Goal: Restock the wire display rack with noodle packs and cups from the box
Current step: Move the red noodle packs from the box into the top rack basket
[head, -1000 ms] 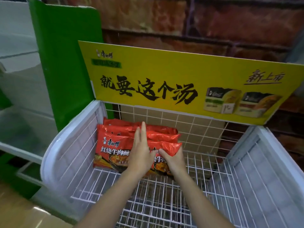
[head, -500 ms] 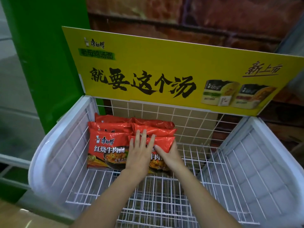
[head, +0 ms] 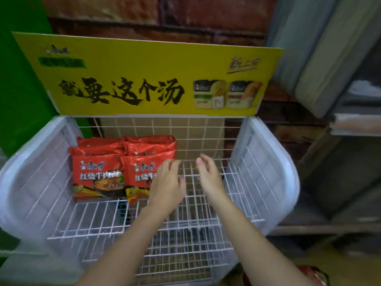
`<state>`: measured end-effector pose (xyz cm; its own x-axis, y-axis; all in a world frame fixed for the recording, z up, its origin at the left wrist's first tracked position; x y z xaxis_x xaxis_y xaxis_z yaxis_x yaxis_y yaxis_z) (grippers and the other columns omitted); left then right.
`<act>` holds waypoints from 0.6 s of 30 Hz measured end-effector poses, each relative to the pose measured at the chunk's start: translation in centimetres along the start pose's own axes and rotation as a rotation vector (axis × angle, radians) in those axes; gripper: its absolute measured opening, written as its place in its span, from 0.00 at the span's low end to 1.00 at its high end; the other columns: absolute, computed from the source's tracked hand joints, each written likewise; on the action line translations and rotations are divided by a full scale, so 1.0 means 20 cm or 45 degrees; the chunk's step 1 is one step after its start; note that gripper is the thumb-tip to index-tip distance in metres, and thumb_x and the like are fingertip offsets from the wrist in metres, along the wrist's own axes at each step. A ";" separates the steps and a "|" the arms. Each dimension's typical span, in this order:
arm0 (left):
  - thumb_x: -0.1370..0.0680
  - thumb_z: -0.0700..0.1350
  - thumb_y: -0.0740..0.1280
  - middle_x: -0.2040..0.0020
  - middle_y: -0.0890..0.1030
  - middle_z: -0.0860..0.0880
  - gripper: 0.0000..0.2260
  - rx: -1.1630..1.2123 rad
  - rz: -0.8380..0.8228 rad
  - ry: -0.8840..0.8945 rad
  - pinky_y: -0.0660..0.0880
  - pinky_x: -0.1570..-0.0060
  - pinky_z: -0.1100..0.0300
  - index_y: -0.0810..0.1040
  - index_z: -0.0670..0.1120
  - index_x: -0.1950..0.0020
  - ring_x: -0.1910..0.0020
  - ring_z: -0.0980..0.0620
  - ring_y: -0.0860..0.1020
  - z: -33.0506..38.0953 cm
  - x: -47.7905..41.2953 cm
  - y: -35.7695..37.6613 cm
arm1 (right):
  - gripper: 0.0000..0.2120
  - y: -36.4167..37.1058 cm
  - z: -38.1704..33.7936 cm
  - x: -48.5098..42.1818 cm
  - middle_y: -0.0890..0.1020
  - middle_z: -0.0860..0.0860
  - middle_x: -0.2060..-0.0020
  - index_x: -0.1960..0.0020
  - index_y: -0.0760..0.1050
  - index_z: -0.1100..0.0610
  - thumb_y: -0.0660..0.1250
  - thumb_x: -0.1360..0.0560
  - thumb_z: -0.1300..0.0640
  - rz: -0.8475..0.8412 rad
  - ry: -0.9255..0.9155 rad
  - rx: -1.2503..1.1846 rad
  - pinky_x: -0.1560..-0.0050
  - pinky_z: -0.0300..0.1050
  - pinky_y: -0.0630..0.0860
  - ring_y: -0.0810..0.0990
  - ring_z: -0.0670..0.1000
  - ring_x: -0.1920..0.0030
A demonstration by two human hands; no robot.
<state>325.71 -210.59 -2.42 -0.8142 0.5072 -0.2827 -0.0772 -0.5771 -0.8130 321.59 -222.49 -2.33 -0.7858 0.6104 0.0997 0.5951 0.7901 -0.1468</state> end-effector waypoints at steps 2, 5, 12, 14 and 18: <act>0.21 0.42 0.62 0.34 0.72 0.46 0.18 0.094 0.023 0.052 0.71 0.38 0.54 0.70 0.43 0.31 0.35 0.47 0.71 0.11 0.06 0.03 | 0.11 -0.11 0.00 0.11 0.79 0.49 0.42 0.36 0.70 0.51 0.59 0.18 0.50 0.075 0.001 -0.063 0.35 0.56 0.74 0.78 0.48 0.42; 0.21 0.42 0.62 0.37 0.74 0.47 0.15 0.243 -0.001 0.130 0.70 0.41 0.55 0.72 0.44 0.33 0.36 0.48 0.71 0.27 0.21 0.09 | 0.10 -0.28 0.00 0.34 0.81 0.49 0.48 0.38 0.72 0.54 0.57 0.17 0.54 0.142 0.000 -0.117 0.40 0.55 0.78 0.81 0.48 0.47; 0.21 0.42 0.61 0.41 0.75 0.49 0.12 0.514 -0.119 0.224 0.73 0.44 0.55 0.74 0.46 0.38 0.40 0.51 0.73 0.60 0.65 0.27 | 0.08 -0.65 0.21 0.85 0.81 0.50 0.53 0.43 0.74 0.54 0.57 0.17 0.57 0.239 0.001 -0.124 0.58 0.39 0.81 0.82 0.44 0.56; 0.21 0.42 0.61 0.42 0.75 0.49 0.11 0.566 -0.194 0.268 0.73 0.44 0.55 0.74 0.46 0.38 0.41 0.51 0.74 0.73 0.77 0.34 | 0.08 -0.79 0.28 0.97 0.82 0.51 0.53 0.45 0.75 0.51 0.58 0.17 0.56 0.337 0.021 -0.107 0.55 0.45 0.82 0.83 0.47 0.54; 0.22 0.40 0.62 0.44 0.76 0.48 0.11 0.595 -0.270 0.331 0.72 0.42 0.54 0.75 0.45 0.41 0.42 0.50 0.74 1.01 0.94 0.49 | 0.08 -1.13 0.46 1.16 0.83 0.52 0.54 0.48 0.76 0.49 0.58 0.17 0.57 0.533 0.076 -0.072 0.53 0.55 0.81 0.84 0.57 0.52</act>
<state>297.96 -219.61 -5.38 -0.5896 0.7492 -0.3017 -0.5178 -0.6373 -0.5708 288.33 -226.60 -5.74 -0.4644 0.8800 0.0999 0.8703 0.4744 -0.1326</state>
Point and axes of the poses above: each hand's wrist, its own x-axis away from the middle knuckle, its own y-axis out of the palm, z = x × y, the point moved 1 cm from there along -x, towards the middle knuckle
